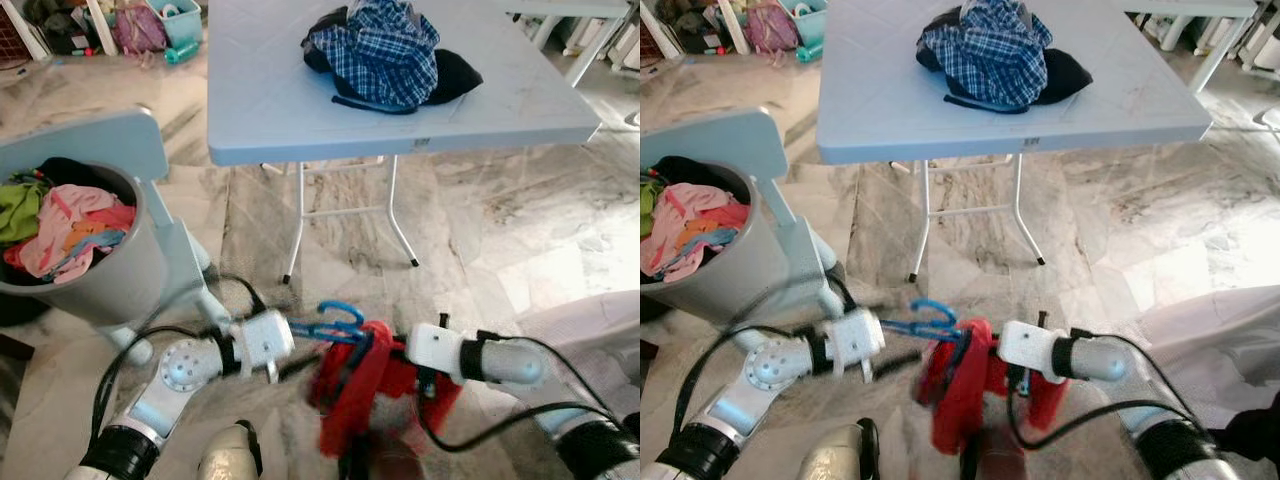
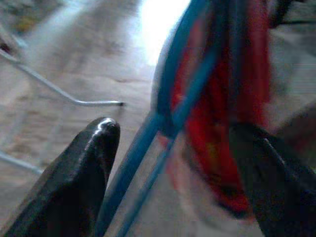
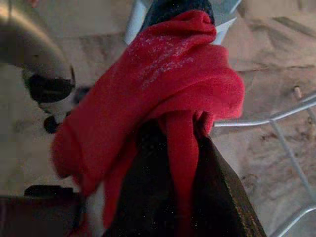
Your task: Hang hanger
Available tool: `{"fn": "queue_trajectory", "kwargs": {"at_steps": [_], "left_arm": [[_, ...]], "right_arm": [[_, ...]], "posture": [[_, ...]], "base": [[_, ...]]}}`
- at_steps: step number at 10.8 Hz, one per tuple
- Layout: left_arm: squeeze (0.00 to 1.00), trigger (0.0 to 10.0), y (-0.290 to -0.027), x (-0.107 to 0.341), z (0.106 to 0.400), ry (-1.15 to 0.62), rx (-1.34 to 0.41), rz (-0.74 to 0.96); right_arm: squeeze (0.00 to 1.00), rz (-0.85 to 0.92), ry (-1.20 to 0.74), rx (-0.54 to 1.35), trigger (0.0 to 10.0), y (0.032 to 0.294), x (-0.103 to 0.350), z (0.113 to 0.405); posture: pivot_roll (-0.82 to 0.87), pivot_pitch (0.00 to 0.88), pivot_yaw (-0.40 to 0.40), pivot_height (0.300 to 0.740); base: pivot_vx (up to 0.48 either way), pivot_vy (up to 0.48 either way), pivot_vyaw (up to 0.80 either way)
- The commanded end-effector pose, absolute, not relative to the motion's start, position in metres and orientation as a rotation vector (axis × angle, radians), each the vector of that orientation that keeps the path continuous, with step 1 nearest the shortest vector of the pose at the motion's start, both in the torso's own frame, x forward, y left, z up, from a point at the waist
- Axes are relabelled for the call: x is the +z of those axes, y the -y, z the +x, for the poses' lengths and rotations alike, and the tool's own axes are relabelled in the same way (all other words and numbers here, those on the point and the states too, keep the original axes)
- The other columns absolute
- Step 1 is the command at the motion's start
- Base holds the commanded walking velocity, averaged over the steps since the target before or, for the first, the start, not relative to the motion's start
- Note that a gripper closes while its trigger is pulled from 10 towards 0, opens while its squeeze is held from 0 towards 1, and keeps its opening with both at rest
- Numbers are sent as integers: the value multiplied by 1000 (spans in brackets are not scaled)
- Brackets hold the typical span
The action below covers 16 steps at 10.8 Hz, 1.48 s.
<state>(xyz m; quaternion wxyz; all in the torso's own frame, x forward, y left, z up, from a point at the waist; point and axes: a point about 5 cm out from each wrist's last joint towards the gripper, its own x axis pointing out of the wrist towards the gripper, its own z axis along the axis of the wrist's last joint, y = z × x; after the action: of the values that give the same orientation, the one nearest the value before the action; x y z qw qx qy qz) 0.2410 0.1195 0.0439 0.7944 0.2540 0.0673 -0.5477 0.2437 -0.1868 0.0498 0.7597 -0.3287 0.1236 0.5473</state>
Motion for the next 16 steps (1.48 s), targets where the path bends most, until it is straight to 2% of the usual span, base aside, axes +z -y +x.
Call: {"fn": "queue_trajectory", "kwargs": {"at_steps": [1, 2, 3, 4, 5, 11, 16], "left_arm": [[0, 3216, -121, 40, 237, -202, -1225, 533], [0, 10000, -122, 41, 241, -219, -1250, 540], [0, 10000, -123, 43, 244, -225, -1261, 547], [0, 8039, -125, 43, 246, -242, -1277, 544], [0, 0, -128, 44, 248, -246, -1270, 544], [0, 0, -137, 50, 251, -315, -1322, 525], [0, 0, -140, 49, 250, -348, -1366, 585]], "right_arm": [[0, -708, -227, 1224, 10000, 187, 58, 244], [0, -692, -221, 1266, 10000, 186, 64, 244], [0, -698, -221, 1283, 10000, 188, 66, 245], [0, -692, -227, 1304, 10000, 189, 67, 244], [0, -688, -233, 1325, 10000, 189, 68, 243], [0, -702, -241, 1377, 10000, 185, 66, 240], [0, -719, -253, 1382, 10000, 187, 62, 237]], "posture": [[-50, 169, -39, 740], [-50, 169, -40, 740], [-51, 167, -38, 740], [-54, 165, -36, 740], [-56, 166, -34, 740], [-49, 168, -26, 740], [-51, 162, -26, 740]], "base": [[0, 0, 0], [0, 0, 0], [0, 0, 0], [0, 0, 0], [0, 0, 0], [0, 0, 0], [0, 0, 0]]}}
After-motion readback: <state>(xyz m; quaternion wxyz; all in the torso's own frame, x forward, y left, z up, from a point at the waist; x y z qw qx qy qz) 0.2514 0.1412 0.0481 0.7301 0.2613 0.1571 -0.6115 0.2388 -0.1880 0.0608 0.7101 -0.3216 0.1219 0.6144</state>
